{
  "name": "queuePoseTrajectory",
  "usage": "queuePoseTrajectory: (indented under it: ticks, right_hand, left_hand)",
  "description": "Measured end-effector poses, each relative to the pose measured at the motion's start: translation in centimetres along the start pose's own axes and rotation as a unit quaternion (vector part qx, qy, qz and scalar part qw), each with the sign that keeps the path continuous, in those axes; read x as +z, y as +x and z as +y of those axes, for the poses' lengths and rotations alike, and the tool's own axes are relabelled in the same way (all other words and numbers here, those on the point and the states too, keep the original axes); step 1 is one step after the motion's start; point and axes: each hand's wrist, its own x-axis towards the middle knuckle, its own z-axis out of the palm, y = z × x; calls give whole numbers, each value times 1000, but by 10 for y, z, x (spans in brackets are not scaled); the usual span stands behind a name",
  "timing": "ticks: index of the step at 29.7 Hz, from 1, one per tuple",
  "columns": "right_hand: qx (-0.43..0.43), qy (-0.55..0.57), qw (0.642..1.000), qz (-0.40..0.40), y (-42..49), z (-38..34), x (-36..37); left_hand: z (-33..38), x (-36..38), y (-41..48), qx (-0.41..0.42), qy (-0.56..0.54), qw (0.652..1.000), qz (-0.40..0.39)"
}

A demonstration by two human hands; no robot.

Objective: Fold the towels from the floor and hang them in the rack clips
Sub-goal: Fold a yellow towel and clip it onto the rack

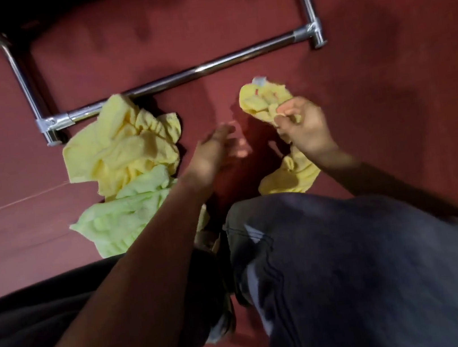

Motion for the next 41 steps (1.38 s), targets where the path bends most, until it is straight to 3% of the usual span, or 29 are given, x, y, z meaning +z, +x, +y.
queuePoseTrajectory:
  ticks: [6,11,15,21,29,38,41]
  right_hand:
    - [-137,142,980,-41,-40,-117,-62]
    - [-214,184,954,-100,-93,-193,-101]
    - [-271,212,931,-122,-122,-232,-126]
    - [-308,221,920,-95,-163,-270,-158]
    - [-292,266,918,-31,-202,-308,-198]
    - [-226,292,929,22,-218,-313,-235]
    - [-209,303,929,47,-223,-311,-243]
  left_hand:
    - [64,21,-63,178,26,984,15]
    - [99,29,-149,359,115,926,-32]
    - [116,19,-194,428,154,890,-21]
    - [115,-1,-248,442,169,881,-6]
    - [87,-35,-297,430,191,881,48]
    - [52,-65,-344,336,208,910,-129]
    - [29,-73,-345,314,228,913,-127]
